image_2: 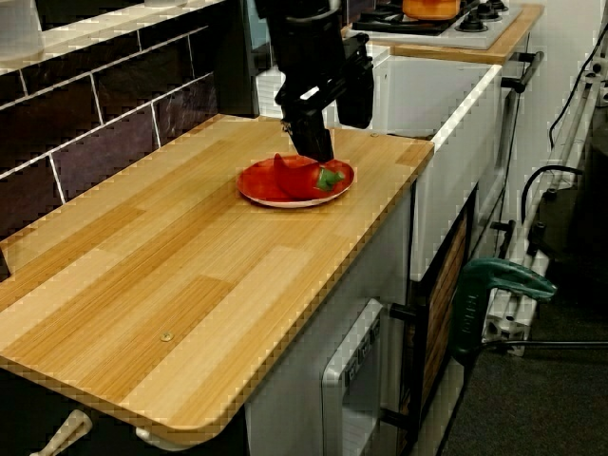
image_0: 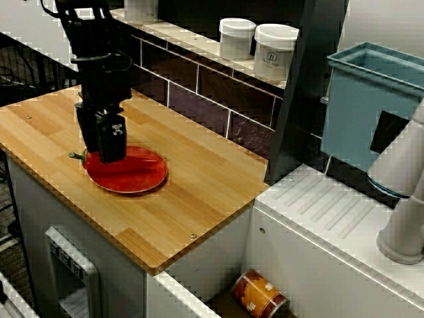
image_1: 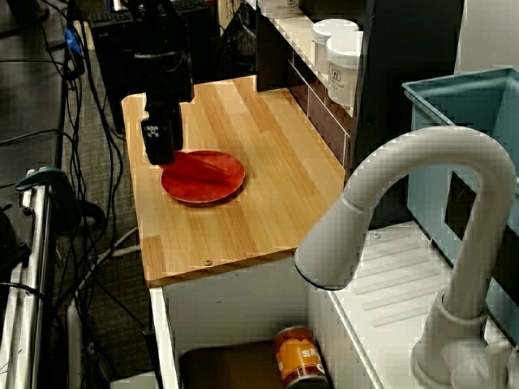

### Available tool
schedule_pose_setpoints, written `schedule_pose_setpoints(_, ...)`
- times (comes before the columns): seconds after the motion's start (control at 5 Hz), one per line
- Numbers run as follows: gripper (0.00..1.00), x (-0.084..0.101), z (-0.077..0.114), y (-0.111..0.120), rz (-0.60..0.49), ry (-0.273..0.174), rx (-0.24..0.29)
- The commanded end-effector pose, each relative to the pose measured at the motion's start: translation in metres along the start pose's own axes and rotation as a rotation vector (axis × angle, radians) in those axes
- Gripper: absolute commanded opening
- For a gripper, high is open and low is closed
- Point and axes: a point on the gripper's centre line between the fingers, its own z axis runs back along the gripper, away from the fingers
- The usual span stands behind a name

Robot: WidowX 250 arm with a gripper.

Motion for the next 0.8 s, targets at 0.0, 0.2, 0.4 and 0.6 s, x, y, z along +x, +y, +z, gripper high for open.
schedule_pose_setpoints(0.0,1.00,0.006,0.019,0.012,-0.008,-0.131,0.239)
schedule_pose_setpoints(0.2,1.00,0.014,0.026,0.026,-0.001,-0.130,0.230)
schedule_pose_setpoints(0.4,1.00,0.015,0.025,0.036,-0.029,-0.136,0.248)
schedule_pose_setpoints(0.6,1.00,0.018,0.012,0.044,-0.046,-0.101,0.238)
